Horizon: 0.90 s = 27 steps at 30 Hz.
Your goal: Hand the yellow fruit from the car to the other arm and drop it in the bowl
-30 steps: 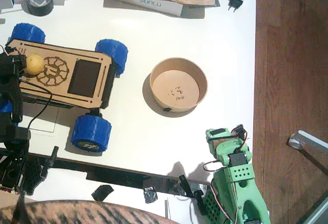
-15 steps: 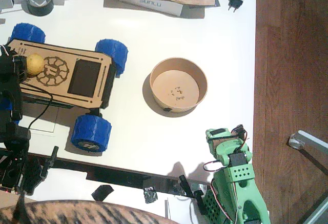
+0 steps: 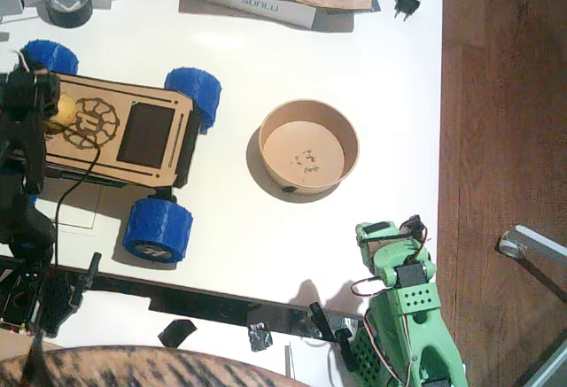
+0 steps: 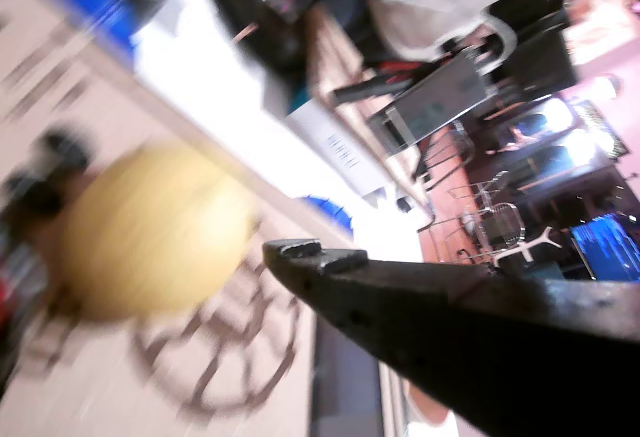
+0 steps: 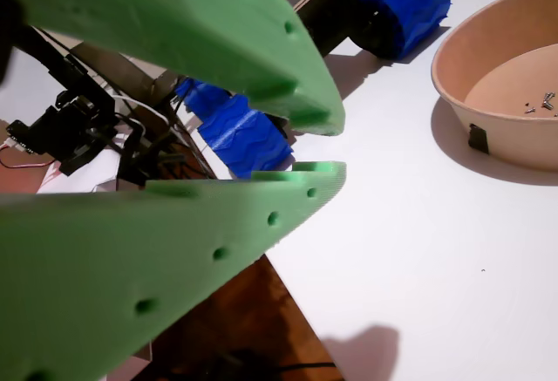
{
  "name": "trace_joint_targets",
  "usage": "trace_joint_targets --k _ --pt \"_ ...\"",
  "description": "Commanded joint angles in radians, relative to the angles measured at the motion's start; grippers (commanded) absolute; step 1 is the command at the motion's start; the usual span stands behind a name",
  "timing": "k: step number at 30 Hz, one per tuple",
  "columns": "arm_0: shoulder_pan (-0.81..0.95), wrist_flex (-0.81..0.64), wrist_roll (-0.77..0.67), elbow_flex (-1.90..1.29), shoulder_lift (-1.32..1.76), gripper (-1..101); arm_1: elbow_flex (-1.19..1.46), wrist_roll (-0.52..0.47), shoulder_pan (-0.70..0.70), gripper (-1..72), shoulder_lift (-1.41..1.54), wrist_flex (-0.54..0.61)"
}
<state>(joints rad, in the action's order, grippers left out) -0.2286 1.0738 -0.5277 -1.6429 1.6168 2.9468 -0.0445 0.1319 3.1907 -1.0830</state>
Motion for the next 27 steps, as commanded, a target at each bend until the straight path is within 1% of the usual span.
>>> trace_joint_targets --k 1,27 --pt "0.009 0.020 0.011 0.089 -0.015 56 -0.038 0.011 0.005 0.0 0.006 -0.005" --pt "0.015 0.009 0.012 0.078 -0.201 54 -0.038 0.011 0.005 0.0 0.005 -0.005"
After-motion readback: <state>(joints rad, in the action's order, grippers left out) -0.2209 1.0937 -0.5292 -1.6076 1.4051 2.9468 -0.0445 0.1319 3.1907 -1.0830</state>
